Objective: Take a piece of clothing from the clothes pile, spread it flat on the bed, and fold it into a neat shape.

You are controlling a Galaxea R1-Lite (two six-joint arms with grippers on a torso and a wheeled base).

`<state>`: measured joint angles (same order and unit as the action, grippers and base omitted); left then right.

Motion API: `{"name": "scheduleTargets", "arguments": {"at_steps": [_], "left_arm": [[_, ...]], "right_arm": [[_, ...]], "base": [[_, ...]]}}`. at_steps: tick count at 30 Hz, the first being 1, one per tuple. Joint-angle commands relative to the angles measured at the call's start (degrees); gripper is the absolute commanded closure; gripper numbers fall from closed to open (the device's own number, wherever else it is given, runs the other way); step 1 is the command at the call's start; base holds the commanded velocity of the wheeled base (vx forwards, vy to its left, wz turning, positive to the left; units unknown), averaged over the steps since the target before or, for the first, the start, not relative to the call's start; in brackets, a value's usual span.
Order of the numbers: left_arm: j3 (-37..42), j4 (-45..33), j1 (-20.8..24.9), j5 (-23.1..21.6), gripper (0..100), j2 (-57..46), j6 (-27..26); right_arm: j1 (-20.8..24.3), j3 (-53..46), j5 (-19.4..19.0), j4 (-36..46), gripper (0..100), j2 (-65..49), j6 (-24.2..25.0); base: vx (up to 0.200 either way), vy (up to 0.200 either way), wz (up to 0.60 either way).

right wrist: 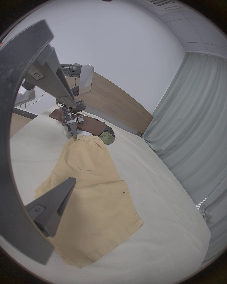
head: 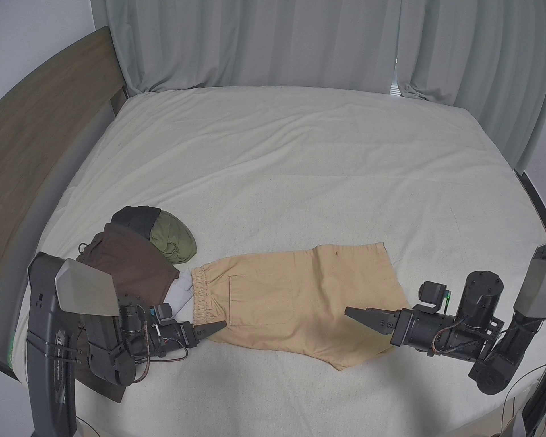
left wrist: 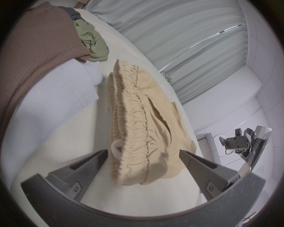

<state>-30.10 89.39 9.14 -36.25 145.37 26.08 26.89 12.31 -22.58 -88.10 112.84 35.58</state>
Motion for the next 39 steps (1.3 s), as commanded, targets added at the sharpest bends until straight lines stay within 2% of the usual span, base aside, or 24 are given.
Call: {"name": "scheduleTargets", "arguments": {"at_steps": [1,9,16,29,39], "left_arm": [[0.66,-0.27,1.14,-0.13,0,-0.35,2.14],[0.57,-0.27,1.40,-0.22,0,-2.99,6.97],[0.66,-0.27,1.76,-0.22,0,-8.53,15.41],[0.92,-0.27,2.99,0.31,0,-8.26,15.76],[-1.19,-0.27,3.86,5.49,0,-7.21,16.02]], "right_arm": [[0.18,-0.01,-0.01,-0.05,0,0.02,0.01],[0.27,-0.01,-0.01,0.03,0,0.10,-0.16],[0.09,-0.18,-0.01,-0.05,0,0.72,-1.48],[0.27,-0.10,-0.01,-0.05,0,0.81,-1.57],[0.44,-0.01,0.08,-0.05,0,0.72,-1.48]], "base": [[0.000,0.000,0.00],[0.000,0.000,0.00],[0.000,0.000,0.00],[0.000,0.000,0.00],[0.000,0.000,0.00]]}}
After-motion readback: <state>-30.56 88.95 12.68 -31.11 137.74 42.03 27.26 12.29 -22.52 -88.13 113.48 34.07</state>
